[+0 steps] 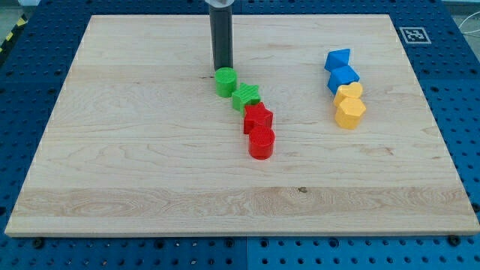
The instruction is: Move green circle along with green star slightly right
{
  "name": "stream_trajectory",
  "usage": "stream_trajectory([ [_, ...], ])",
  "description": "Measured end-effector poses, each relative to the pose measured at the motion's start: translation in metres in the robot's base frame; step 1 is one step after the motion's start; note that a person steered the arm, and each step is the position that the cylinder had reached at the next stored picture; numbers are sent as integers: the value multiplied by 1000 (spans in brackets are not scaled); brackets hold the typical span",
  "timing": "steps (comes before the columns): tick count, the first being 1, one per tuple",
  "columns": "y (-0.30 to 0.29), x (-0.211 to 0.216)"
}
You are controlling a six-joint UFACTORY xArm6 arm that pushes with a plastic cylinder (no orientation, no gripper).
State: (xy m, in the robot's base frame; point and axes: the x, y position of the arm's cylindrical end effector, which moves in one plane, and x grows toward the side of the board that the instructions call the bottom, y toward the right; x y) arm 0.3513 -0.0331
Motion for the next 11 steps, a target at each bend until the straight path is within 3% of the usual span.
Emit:
stream_trajectory([
  [2, -8, 37],
  [4, -76, 41],
  [6, -69, 86],
  [7, -62, 79],
  [9, -62, 23],
  [11, -77, 56],
])
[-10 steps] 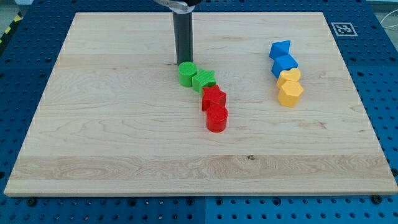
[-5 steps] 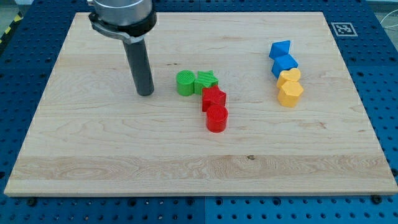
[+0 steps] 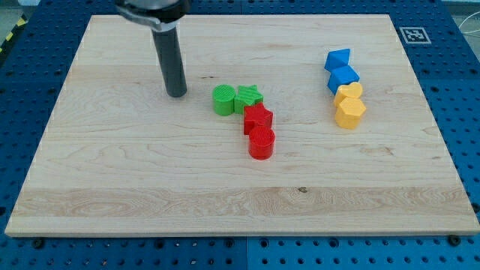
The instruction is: Move green circle along with green star slightly right
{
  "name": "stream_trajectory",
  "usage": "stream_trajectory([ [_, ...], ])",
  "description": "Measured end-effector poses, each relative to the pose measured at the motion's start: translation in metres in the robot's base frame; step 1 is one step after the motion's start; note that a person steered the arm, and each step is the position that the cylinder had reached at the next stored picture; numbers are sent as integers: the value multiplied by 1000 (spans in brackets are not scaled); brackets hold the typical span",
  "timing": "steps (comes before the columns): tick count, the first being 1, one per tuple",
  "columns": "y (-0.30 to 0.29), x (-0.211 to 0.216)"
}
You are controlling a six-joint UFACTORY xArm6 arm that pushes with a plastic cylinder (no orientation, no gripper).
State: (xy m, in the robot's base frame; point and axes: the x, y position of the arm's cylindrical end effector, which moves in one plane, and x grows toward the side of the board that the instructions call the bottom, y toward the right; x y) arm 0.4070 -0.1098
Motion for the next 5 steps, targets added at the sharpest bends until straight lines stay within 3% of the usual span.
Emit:
stream_trajectory([
  [2, 33, 28],
  [5, 76, -27],
])
